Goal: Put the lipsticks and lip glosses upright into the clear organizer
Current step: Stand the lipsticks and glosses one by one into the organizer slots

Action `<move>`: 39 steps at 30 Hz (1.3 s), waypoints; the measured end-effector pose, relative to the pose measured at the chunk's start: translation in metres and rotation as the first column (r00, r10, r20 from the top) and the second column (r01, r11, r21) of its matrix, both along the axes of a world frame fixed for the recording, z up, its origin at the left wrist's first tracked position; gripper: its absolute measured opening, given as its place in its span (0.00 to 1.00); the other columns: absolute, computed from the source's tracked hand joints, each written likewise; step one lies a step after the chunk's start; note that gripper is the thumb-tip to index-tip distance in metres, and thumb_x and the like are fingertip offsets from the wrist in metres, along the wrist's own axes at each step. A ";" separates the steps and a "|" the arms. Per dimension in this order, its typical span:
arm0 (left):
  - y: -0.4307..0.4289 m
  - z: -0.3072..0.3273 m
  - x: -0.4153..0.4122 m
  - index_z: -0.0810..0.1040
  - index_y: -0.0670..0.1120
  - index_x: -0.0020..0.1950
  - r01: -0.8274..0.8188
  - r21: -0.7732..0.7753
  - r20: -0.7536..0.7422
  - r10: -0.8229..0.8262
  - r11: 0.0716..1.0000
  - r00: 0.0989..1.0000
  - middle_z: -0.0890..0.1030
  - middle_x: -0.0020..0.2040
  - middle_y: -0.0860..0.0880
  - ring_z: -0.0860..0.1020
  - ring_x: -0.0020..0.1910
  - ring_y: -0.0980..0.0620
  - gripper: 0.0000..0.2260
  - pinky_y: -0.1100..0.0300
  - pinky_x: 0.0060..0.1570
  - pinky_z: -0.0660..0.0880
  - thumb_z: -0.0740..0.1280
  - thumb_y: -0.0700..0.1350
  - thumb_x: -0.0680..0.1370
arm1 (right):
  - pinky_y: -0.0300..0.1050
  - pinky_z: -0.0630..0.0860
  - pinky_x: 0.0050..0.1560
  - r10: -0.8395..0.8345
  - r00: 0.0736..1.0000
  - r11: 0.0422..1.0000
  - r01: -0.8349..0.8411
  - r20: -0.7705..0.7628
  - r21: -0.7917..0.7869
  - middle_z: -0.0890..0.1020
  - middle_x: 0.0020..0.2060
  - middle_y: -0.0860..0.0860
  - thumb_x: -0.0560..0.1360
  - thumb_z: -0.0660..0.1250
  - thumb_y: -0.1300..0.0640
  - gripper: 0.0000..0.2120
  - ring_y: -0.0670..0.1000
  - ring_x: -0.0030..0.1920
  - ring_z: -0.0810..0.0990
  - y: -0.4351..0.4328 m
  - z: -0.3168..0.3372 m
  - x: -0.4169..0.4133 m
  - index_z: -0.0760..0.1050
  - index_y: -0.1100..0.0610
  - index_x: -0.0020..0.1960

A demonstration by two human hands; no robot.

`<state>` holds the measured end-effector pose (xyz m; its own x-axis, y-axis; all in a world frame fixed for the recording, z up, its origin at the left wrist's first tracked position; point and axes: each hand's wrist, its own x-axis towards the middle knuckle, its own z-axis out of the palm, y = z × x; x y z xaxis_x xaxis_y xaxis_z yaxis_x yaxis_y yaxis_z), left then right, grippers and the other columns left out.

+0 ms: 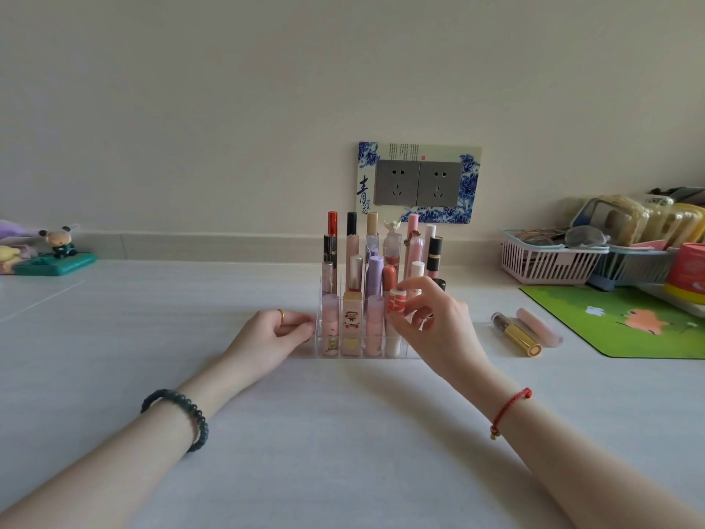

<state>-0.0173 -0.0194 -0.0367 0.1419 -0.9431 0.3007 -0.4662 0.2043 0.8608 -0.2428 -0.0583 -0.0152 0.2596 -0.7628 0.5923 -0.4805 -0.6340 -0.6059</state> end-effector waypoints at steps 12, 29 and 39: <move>-0.001 0.000 0.000 0.80 0.44 0.51 -0.005 0.010 -0.003 0.005 1.000 1.000 0.82 0.45 0.52 0.79 0.46 0.58 0.07 0.66 0.53 0.71 0.66 0.39 0.75 | 0.30 0.70 0.35 0.007 1.000 1.000 -0.007 -0.016 0.003 0.80 0.36 0.48 0.69 0.71 0.58 0.15 0.43 0.33 0.75 0.001 0.002 -0.001 0.68 0.48 0.49; 0.000 0.000 0.000 0.80 0.48 0.48 0.031 0.006 -0.012 -0.031 0.999 0.999 0.83 0.46 0.55 0.80 0.46 0.60 0.07 0.63 0.53 0.72 0.65 0.38 0.75 | 0.48 0.69 0.57 -0.501 0.815 0.834 0.544 -0.291 0.087 0.78 0.53 0.60 0.71 0.66 0.61 0.18 0.60 0.58 0.72 -0.043 0.015 -0.089 0.72 0.63 0.60; 0.000 0.000 0.000 0.80 0.52 0.43 0.030 -0.002 -0.023 -0.030 1.000 0.999 0.82 0.40 0.61 0.79 0.40 0.68 0.09 0.65 0.52 0.72 0.66 0.38 0.75 | 0.44 0.69 0.37 -0.526 0.698 0.706 0.677 -0.486 0.208 0.77 0.39 0.61 0.75 0.62 0.55 0.14 0.58 0.39 0.71 -0.054 -0.001 -0.096 0.76 0.66 0.45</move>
<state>-0.0170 -0.0198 -0.0369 0.1205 -0.9465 0.2992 -0.4399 0.2193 0.8709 -0.3386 -0.1119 -0.0157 -0.1962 -0.9560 0.2183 -0.9062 0.0917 -0.4129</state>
